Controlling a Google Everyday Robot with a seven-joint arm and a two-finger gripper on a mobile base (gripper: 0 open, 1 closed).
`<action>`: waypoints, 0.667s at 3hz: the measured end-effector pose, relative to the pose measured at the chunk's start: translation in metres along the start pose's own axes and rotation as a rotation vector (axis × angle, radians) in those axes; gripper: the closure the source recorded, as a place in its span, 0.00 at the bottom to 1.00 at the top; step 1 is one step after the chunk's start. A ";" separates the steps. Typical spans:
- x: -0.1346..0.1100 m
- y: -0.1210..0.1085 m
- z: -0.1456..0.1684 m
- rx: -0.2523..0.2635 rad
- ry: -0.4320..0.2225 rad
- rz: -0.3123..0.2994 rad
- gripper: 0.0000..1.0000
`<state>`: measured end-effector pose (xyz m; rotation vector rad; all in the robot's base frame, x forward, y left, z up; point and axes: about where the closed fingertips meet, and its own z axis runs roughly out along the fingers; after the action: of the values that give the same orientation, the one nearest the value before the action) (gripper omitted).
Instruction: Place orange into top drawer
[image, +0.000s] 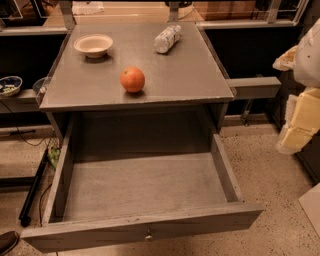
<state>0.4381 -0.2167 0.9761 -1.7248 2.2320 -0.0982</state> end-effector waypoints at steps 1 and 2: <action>0.000 0.000 0.000 0.000 0.000 0.000 0.00; -0.006 -0.016 -0.001 0.014 -0.070 0.013 0.00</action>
Offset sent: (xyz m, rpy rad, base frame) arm 0.0258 -0.0012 0.0068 0.1118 -0.0378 0.0029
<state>0.4544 -0.2151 0.9823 -1.6799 2.1875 -0.0492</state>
